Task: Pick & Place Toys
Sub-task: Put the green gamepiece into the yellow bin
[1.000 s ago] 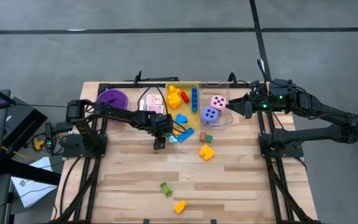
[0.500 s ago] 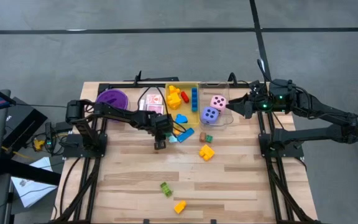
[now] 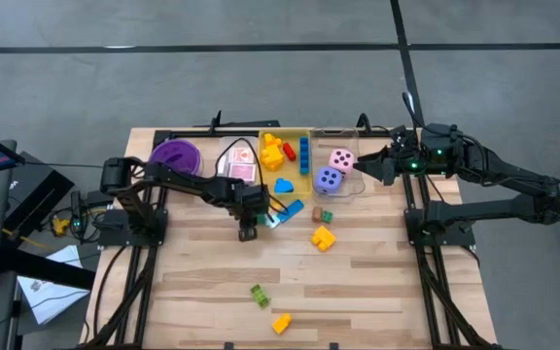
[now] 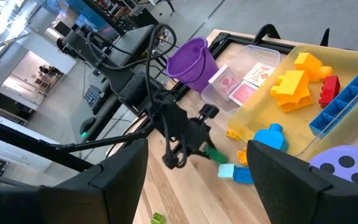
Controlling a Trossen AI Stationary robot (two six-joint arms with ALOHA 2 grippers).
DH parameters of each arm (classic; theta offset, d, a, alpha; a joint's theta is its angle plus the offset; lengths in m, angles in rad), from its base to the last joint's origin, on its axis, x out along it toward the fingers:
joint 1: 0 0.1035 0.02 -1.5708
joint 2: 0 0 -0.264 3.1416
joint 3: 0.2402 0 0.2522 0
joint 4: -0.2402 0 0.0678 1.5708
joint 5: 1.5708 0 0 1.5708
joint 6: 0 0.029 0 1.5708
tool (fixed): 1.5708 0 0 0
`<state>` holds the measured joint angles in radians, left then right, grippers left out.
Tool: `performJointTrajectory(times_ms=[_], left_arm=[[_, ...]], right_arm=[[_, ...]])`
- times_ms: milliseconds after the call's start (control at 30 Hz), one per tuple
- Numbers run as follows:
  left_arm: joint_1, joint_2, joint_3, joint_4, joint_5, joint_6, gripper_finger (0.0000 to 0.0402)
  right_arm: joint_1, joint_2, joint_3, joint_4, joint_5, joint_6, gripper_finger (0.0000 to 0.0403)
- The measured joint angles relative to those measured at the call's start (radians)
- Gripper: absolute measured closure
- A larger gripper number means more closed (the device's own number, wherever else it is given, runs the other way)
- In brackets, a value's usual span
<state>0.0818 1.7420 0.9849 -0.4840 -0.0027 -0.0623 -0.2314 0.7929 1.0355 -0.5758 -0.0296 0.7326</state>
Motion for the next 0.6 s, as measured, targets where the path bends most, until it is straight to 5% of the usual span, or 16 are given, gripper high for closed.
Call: performJointTrajectory(times_ms=[600], left_arm=[[-0.015,-0.263,-0.001,0.024,-0.017,-0.183,0.0313]], right_arm=[[0.000,0.000,0.000,0.001,0.000,-0.011,0.0137]])
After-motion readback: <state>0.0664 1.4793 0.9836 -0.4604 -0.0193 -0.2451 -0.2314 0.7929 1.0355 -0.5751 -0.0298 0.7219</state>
